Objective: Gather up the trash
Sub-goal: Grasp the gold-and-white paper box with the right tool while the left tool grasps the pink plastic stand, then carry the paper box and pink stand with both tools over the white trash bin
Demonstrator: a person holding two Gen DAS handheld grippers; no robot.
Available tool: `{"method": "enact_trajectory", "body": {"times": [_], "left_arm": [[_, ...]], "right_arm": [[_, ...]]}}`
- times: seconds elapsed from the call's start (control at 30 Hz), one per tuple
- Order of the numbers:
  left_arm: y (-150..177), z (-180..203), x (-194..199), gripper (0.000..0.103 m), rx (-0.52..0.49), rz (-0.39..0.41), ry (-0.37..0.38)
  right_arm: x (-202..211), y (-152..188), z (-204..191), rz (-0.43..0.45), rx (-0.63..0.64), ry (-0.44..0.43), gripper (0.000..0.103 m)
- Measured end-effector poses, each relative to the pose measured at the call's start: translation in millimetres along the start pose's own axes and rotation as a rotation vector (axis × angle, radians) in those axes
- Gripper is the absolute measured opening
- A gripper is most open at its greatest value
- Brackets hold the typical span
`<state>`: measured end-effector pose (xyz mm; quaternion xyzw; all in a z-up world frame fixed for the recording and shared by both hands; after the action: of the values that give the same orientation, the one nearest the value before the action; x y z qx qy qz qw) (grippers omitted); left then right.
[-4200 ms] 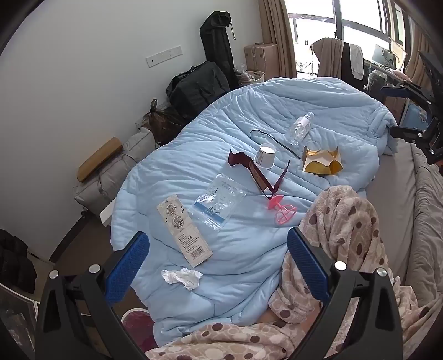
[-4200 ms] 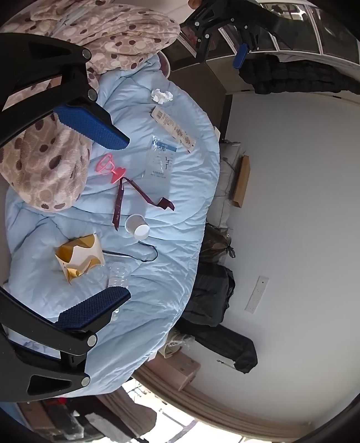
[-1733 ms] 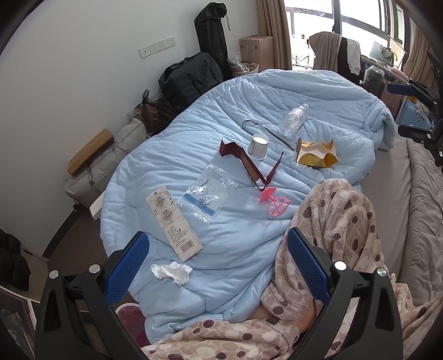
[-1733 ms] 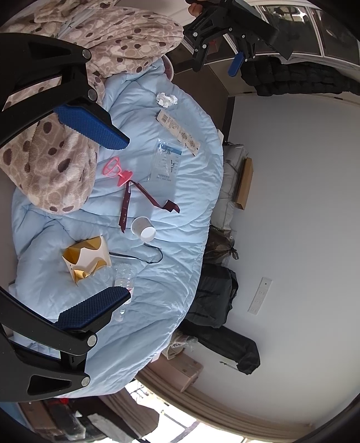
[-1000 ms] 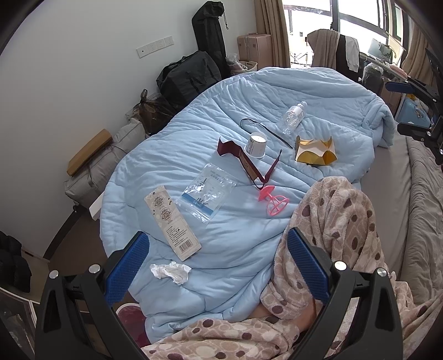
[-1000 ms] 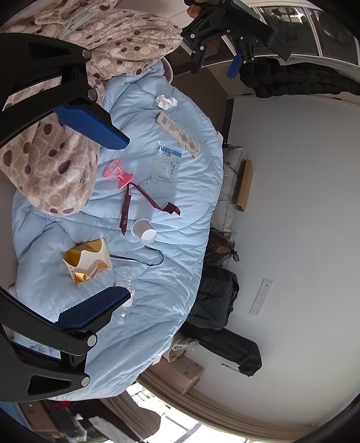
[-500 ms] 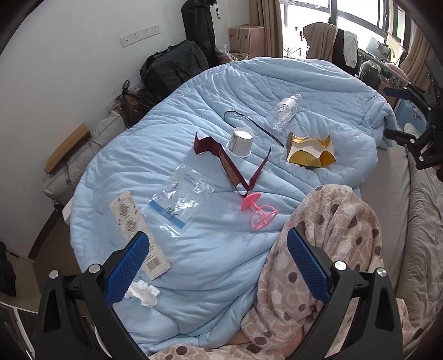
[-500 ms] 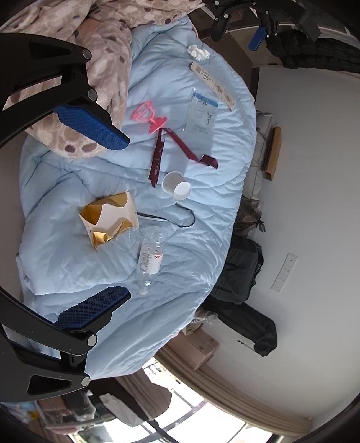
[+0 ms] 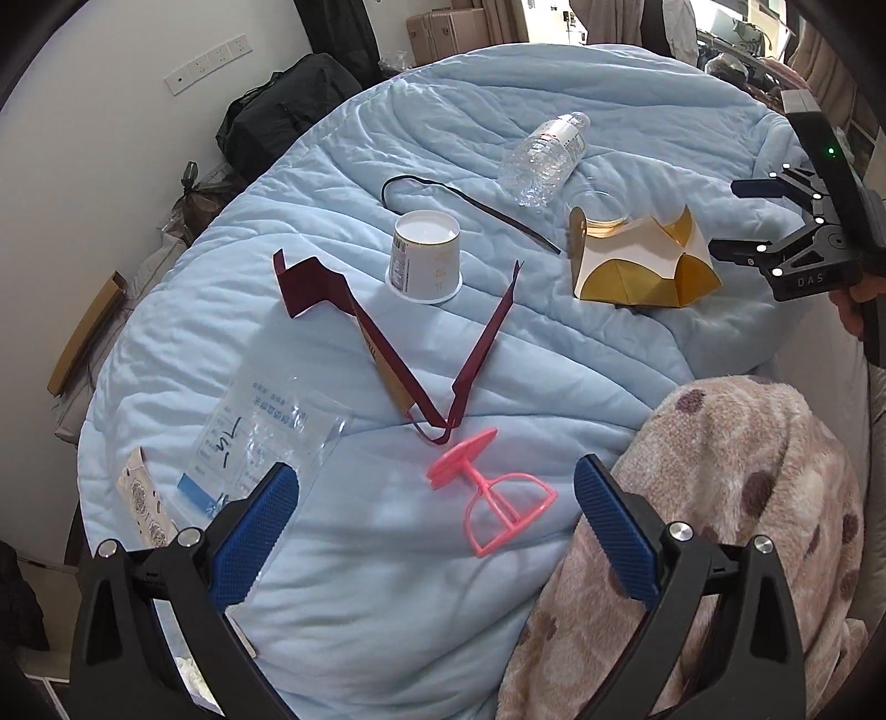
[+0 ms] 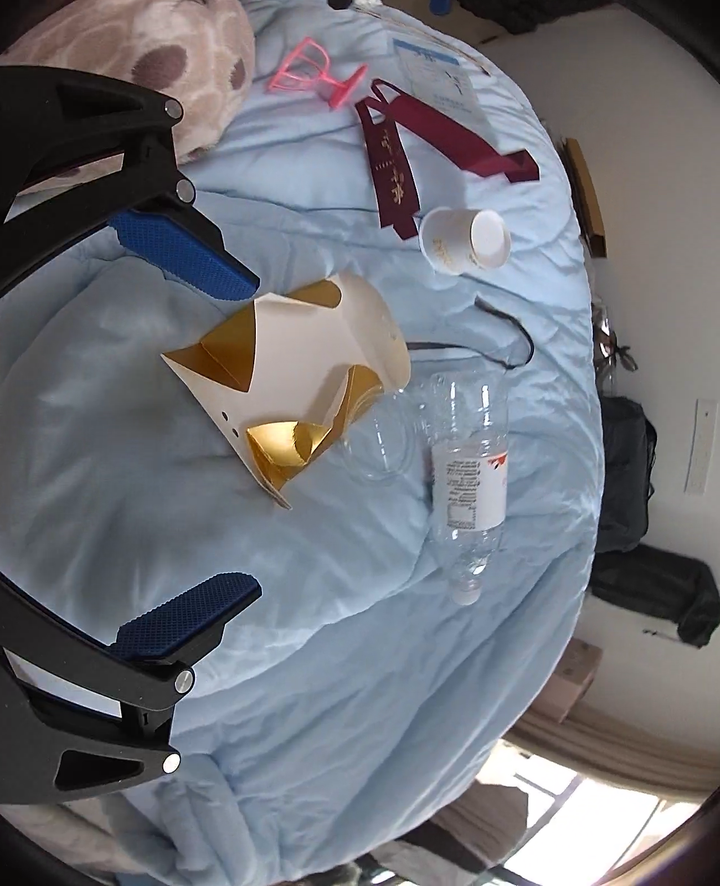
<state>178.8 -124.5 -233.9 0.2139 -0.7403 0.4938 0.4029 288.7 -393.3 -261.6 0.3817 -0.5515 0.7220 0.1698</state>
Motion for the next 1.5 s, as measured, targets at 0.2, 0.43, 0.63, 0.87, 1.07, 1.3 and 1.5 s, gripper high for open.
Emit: {"method": "enact_trajectory", "body": {"times": [0.2, 0.43, 0.63, 0.87, 1.07, 1.3, 1.5], "left_arm": [[0, 0, -25, 0.098, 0.088, -0.005, -0.046], [17, -1, -42, 0.098, 0.158, -0.049, -0.01], [29, -14, -48, 0.098, 0.283, -0.058, 0.07], [43, -26, -52, 0.098, 0.421, -0.061, 0.1], [57, -29, -66, 0.098, 0.517, -0.123, 0.154], [54, -8, -74, 0.094, 0.52, -0.159, 0.212], [54, 7, -80, 0.057, 0.524, -0.185, 0.255]], "right_arm": [[-36, 29, 22, -0.051, -0.354, -0.011, 0.076], [-56, 39, 28, -0.084, -0.531, -0.06, 0.057], [-65, 43, 19, -0.049, -0.728, -0.25, 0.008], [-45, 38, 18, 0.044, -0.763, -0.274, 0.002], [-10, 33, 17, 0.09, -0.715, -0.282, 0.001], [14, 37, 14, 0.125, -0.715, -0.32, 0.002], [15, 35, 13, 0.134, -0.742, -0.339, 0.002]]}}
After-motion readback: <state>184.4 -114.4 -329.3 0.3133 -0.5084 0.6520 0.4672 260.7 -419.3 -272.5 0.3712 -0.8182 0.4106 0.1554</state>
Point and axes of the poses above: each gripper's, at about its wrist camera, not at the fingertips, and x roughly against the way its jaws point, z to its right, y to its underside, the point moved 5 cm from there along -x, roughly the way its jaws point, and after that the axes turned 8 degrees about z, right-handed, at the moved point
